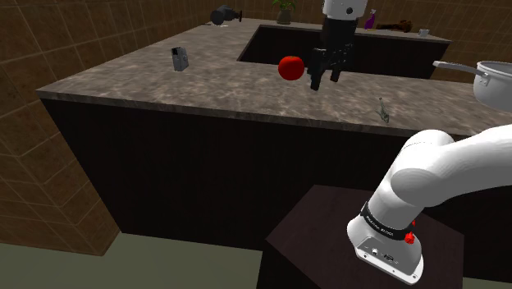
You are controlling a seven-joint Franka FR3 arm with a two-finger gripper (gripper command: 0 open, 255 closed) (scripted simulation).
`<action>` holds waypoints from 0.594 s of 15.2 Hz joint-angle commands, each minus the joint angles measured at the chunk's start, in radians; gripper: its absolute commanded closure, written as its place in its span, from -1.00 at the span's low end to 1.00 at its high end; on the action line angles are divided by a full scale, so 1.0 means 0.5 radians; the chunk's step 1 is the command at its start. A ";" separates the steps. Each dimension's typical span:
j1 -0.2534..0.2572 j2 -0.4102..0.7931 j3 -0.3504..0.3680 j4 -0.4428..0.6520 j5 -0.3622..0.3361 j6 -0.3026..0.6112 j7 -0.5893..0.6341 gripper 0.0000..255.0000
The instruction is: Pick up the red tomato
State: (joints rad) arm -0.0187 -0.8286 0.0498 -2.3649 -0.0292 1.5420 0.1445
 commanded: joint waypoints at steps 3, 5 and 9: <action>-0.037 0.122 -0.040 0.065 -0.031 0.075 -0.010 -1.00; -0.071 0.246 -0.078 0.139 -0.058 0.143 -0.018 -1.00; -0.132 0.494 -0.154 0.310 -0.098 0.257 -0.035 -1.00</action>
State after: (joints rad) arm -0.0772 -0.6179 -0.0173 -2.2322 -0.0732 1.6512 0.1296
